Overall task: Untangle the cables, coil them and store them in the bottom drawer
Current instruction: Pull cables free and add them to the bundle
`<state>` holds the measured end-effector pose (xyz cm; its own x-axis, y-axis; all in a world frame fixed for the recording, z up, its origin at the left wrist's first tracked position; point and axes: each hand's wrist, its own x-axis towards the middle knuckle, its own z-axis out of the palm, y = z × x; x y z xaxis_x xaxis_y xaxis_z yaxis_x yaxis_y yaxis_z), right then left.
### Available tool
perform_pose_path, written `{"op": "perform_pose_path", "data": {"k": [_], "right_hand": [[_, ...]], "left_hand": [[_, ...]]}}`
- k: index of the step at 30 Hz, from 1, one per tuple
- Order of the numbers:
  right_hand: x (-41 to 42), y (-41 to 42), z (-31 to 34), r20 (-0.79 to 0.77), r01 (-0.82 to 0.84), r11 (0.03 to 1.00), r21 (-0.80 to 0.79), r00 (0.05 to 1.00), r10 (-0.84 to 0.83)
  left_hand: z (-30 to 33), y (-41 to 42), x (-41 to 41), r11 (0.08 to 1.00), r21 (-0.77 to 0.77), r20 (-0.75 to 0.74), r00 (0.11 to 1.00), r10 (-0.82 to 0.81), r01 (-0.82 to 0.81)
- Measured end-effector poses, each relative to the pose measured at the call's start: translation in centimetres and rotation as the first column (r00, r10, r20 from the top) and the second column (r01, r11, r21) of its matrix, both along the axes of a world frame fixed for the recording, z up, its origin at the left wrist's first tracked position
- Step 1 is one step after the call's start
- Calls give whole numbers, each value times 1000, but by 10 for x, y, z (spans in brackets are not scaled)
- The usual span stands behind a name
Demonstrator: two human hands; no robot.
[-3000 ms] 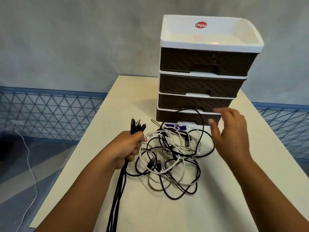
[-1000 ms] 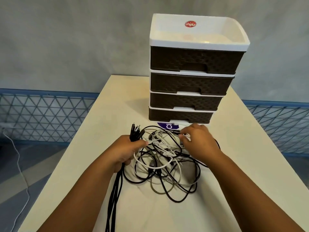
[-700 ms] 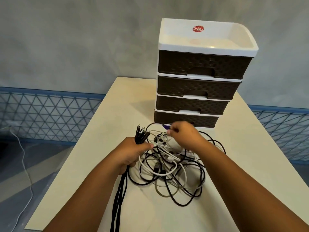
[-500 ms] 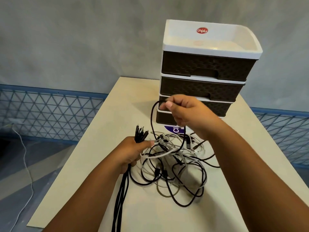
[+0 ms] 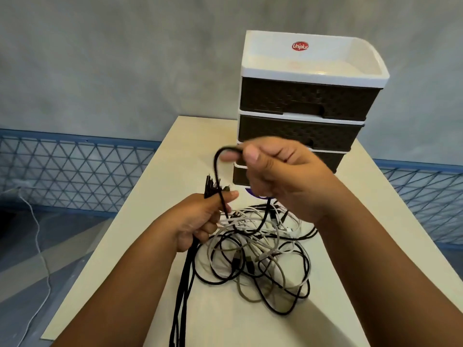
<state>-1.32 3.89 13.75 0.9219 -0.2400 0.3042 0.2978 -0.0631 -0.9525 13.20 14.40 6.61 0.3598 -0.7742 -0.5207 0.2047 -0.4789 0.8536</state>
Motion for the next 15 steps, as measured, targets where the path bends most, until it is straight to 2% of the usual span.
{"op": "perform_pose_path", "data": {"k": [3, 6, 9, 11, 13, 14, 15], "right_hand": [[-4, -7, 1, 87, 90, 991, 94, 991, -98], [-10, -9, 1, 63, -12, 999, 32, 998, 10], [-11, -7, -1, 14, -153, 986, -60, 988, 154], [-11, -10, -5, -12, -224, 971, -78, 975, 224], [-6, -17, -15, -86, -173, 985, 22, 981, 174], [-2, -21, -23, -162, -84, 994, 76, 982, 95], [3, -25, -34, -255, 21, 998, 61, 967, -5]], "left_hand": [[-7, 1, 1, 995, 91, -15, 999, -32, 34], [-9, 3, -1, 983, 137, -81, 990, -115, 126], [-10, 1, -7, 975, 138, -59, 985, -165, 172], [-11, 2, -7, 984, 98, -35, 989, -144, 147], [-11, 3, -4, 996, 30, -35, 996, -80, 82], [-10, 4, -3, 999, -5, -42, 998, -37, 37], [-9, 6, 0, 999, -38, -45, 999, 10, -12]]}}
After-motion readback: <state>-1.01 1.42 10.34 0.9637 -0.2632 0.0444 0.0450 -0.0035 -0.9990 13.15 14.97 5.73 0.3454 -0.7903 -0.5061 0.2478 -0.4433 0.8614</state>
